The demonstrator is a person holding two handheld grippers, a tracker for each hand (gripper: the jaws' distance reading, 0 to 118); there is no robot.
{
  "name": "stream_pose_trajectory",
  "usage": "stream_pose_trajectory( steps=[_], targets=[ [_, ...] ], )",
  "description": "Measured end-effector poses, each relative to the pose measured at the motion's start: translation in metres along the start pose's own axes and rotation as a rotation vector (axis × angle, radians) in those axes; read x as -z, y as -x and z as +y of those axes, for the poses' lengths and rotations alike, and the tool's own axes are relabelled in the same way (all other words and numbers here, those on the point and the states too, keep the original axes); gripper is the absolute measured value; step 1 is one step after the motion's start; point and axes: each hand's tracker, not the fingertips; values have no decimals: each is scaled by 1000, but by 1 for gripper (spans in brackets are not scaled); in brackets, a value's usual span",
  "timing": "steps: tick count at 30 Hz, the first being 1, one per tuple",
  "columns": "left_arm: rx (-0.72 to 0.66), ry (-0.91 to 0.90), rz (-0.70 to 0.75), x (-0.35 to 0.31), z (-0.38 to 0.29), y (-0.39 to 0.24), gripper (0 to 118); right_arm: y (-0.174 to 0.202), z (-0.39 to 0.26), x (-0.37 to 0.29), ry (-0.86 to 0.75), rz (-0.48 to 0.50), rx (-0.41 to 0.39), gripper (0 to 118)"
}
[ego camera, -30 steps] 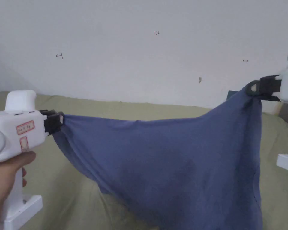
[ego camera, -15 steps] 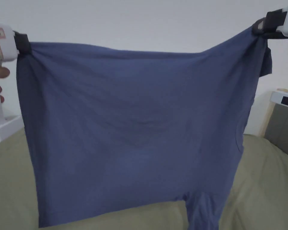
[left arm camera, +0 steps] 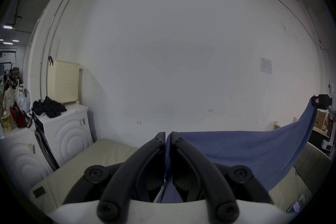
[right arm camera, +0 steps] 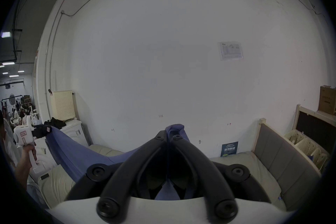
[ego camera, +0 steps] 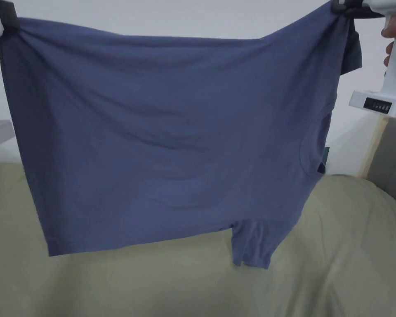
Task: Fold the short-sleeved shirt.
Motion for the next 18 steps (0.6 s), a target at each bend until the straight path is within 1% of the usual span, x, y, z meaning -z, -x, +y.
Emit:
stream_pose_trajectory(
  steps=[3,5,7,9,11,13,16,18],
  targets=[
    [-4,54,1,12,-40,4,2,-6,-33,9,11,2,38,3],
    [-17,79,24,19,-75,7,2,-12,-60,16,26,15,85,3],
    [-66,99,31,24,-105,12,2,-14,-81,20,41,8,99,3],
    [-85,107,29,23,-128,14,2,-15,-98,19,50,6,108,3],
    [-95,108,17,10,-142,14,2,-16,-110,10,53,27,123,3],
    [-105,159,-31,-1,-150,18,2,-13,-119,-3,73,37,121,3],
    [-93,157,-34,-35,-163,24,2,-10,-132,-41,90,58,125,3],
    [-110,163,-47,-60,-171,32,2,-6,-138,-70,98,66,126,3]
  ],
)
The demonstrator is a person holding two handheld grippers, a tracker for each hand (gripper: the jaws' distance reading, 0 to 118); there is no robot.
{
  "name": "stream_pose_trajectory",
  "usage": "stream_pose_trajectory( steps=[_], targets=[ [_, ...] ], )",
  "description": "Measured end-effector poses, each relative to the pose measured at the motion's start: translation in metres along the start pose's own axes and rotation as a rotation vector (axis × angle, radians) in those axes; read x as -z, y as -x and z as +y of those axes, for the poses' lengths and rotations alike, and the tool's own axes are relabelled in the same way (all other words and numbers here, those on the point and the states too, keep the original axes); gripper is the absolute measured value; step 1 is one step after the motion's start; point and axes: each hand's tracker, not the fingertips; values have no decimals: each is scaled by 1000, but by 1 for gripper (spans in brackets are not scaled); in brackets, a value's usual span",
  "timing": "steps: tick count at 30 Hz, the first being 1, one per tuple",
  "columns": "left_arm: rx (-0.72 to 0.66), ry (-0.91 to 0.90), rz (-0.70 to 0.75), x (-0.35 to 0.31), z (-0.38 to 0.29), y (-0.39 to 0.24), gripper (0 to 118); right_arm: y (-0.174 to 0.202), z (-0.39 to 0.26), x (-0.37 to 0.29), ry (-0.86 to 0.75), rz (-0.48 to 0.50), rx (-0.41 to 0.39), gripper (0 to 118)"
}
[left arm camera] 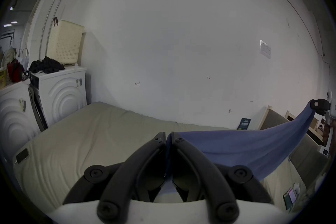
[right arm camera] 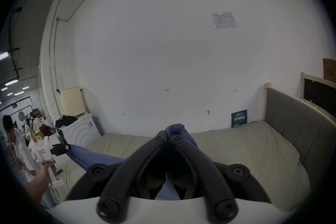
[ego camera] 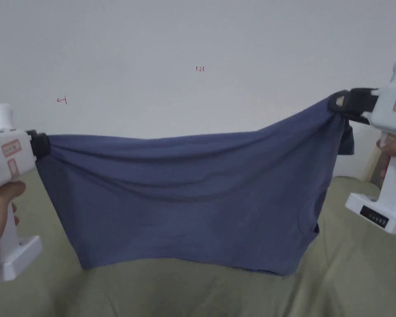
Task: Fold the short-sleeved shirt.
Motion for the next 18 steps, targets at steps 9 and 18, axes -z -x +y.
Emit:
stream_pose_trajectory(
  steps=[9,18],
  targets=[
    [98,166,-24,-128,-95,19,2,21,-96,-146,108,-4,20,3],
    [114,462,-27,-217,-259,45,2,15,-287,-250,354,-48,97,3]
  ],
)
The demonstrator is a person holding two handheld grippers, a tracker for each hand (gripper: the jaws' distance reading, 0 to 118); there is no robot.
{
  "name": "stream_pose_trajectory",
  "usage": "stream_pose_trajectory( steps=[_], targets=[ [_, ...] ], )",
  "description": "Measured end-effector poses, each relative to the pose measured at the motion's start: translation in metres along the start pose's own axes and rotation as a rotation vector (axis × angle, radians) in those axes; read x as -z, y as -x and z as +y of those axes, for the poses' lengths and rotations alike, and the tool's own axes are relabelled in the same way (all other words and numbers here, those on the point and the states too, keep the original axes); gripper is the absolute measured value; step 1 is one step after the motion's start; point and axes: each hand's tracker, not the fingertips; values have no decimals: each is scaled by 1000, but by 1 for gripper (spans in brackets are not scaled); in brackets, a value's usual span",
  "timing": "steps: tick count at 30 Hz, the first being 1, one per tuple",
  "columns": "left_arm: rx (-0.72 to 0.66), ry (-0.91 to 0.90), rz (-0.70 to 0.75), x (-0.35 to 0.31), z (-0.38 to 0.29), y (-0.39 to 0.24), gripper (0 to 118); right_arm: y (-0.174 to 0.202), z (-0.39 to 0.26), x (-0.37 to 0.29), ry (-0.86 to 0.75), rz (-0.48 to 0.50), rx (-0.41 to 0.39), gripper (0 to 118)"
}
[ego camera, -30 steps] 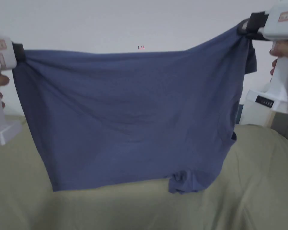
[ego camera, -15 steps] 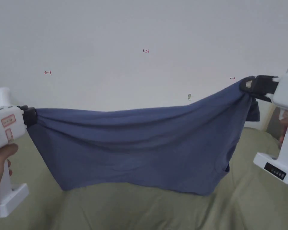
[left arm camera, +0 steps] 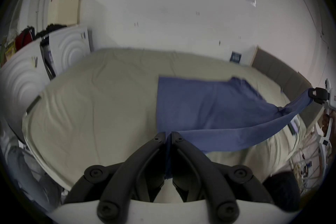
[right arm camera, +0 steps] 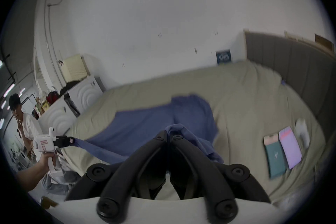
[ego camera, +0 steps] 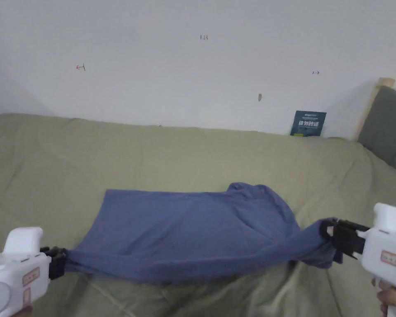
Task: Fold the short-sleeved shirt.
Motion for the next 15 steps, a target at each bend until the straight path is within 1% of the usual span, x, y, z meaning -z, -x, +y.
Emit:
stream_pose_trajectory(
  steps=[2,5,7,9,11,12,13,14,15],
  targets=[
    [11,59,5,7,-32,0,2,-5,-47,2,83,-32,14,3],
    [39,151,18,19,-61,0,2,-21,-103,13,186,-89,37,3],
    [32,177,12,25,-70,3,3,-27,-122,18,237,-127,50,3],
    [2,195,-8,28,-76,7,7,-34,-133,23,281,-166,61,4],
    [0,202,-37,28,-78,12,13,-39,-135,25,274,-171,75,8],
    [12,205,-39,27,-76,14,51,-41,-131,24,281,-169,85,41],
    [22,211,-43,24,-74,17,94,-41,-128,23,285,-170,91,84],
    [42,187,-60,12,-73,17,118,-38,-124,15,273,-167,93,115],
    [74,104,-92,-6,-69,16,115,-31,-117,-2,165,-150,85,115]
  ],
)
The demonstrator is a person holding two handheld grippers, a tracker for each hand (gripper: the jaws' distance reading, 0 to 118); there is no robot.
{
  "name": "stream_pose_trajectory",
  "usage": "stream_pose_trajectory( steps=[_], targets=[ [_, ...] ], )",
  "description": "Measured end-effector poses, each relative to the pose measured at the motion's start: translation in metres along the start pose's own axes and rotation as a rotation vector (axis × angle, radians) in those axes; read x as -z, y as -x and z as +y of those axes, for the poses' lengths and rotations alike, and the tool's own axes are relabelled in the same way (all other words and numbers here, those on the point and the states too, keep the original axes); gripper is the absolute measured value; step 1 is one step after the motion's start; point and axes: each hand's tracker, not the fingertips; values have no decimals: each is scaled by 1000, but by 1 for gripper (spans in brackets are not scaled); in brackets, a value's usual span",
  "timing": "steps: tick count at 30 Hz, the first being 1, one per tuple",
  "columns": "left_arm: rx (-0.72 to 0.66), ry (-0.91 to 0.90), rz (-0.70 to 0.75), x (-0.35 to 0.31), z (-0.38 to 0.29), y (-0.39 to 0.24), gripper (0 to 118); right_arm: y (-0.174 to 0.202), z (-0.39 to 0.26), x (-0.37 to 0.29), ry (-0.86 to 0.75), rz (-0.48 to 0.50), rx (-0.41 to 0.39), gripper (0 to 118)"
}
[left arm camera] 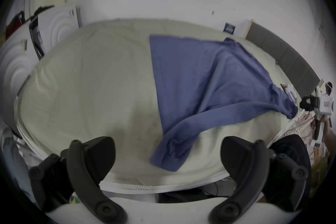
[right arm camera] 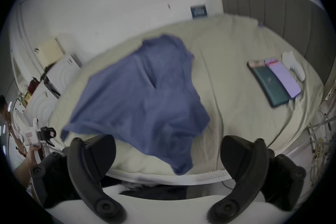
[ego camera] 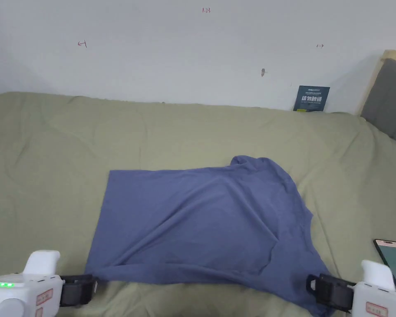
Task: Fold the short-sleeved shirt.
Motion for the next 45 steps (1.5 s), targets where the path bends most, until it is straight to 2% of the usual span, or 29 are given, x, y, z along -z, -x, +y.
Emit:
stream_pose_trajectory(
  steps=[1,3,4,7,8,9,10,11,12,14,15,20,21,22,23,25,26,28,32,33,36,38,40,41,45],
  targets=[
    [4,9,22,-12,2,-2,115,6,4,-14,-19,32,7,115],
    [56,-89,19,-51,1,-13,116,19,7,-40,-45,80,11,115],
    [67,-129,18,-67,-1,-19,117,29,8,-55,-61,97,-7,115],
    [68,-135,57,-103,-9,-36,116,54,3,-86,-52,66,-87,114],
    [73,-136,61,-109,-14,-40,113,60,-2,-93,-67,59,-118,109],
    [75,-139,55,-114,-18,-43,100,71,-8,-104,-91,58,-137,88],
    [69,-133,53,-115,-21,-46,75,76,-13,-108,-104,51,-144,61],
    [46,-95,53,-111,-21,-42,34,80,-19,-109,-103,27,-150,29],
    [21,-58,63,-106,-23,-43,0,85,-23,-109,-97,-10,-155,0],
    [29,-61,64,-94,-28,-42,0,87,-29,-110,-95,-13,-146,0],
    [18,-30,43,-82,-28,-29,0,86,-29,-108,-75,30,-127,0],
    [32,33,52,-35,-24,-15,0,78,-28,-99,-47,0,-159,0],
    [46,47,40,-23,-23,-12,24,79,-24,-96,-46,-1,-158,0],
    [53,65,35,-13,-22,-9,75,77,-24,-94,-42,2,-158,0],
    [59,83,44,-3,-20,-5,118,76,-23,-92,-35,3,-156,0],
    [77,167,28,25,-21,4,118,74,-22,-83,-19,-6,-150,0],
    [50,94,14,37,-22,5,115,72,-22,-81,-13,-6,-145,0],
    [66,169,51,48,-6,7,114,69,-22,-78,-2,-8,-134,0],
    [121,208,64,72,-7,8,114,76,-17,-69,18,-14,-125,0],
    [124,207,64,74,-7,6,110,81,-14,-66,21,-18,-125,0],
    [159,186,64,69,-8,4,91,83,-13,-65,26,-15,-119,0],
    [154,187,55,64,-5,1,71,87,-11,-62,27,-8,-114,0],
    [159,168,53,54,-3,0,26,89,-10,-62,25,-4,-117,0],
    [163,157,54,51,-2,-2,16,89,-8,-61,25,-2,-120,0],
    [152,123,39,37,0,-8,10,90,-7,-61,21,4,-126,0]
  ],
)
